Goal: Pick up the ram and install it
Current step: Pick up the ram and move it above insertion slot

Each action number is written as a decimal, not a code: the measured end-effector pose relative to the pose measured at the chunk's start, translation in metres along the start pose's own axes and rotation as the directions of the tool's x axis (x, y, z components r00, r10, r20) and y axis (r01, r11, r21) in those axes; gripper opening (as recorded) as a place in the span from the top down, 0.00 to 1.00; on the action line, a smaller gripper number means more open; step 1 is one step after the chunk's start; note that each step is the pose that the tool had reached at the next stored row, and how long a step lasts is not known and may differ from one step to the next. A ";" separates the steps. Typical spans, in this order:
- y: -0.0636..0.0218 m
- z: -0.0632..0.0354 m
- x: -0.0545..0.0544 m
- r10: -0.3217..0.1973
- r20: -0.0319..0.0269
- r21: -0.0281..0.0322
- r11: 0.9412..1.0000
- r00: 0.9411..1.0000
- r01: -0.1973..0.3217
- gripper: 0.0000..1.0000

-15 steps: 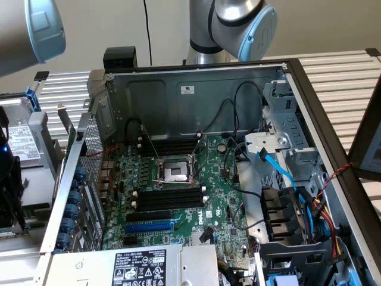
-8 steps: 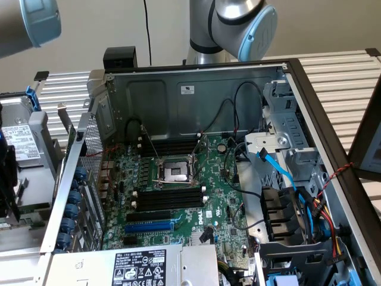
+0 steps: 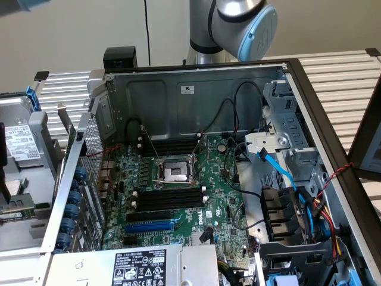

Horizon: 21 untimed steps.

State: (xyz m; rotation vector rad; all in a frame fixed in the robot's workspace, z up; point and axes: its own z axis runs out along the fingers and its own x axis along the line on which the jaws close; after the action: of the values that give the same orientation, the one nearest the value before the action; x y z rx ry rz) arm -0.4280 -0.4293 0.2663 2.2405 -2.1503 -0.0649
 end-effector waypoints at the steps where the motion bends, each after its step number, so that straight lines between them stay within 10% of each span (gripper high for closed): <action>1: 0.0003 -0.0049 0.000 0.000 0.000 0.000 1.000 1.000 0.000 0.88; 21: 0.0052 -0.0956 0.000 0.005 0.000 0.000 1.000 1.000 -0.005 0.88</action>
State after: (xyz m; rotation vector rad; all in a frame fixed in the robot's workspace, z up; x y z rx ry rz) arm -0.4279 -0.4299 0.3621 2.2348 -2.1566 -0.0650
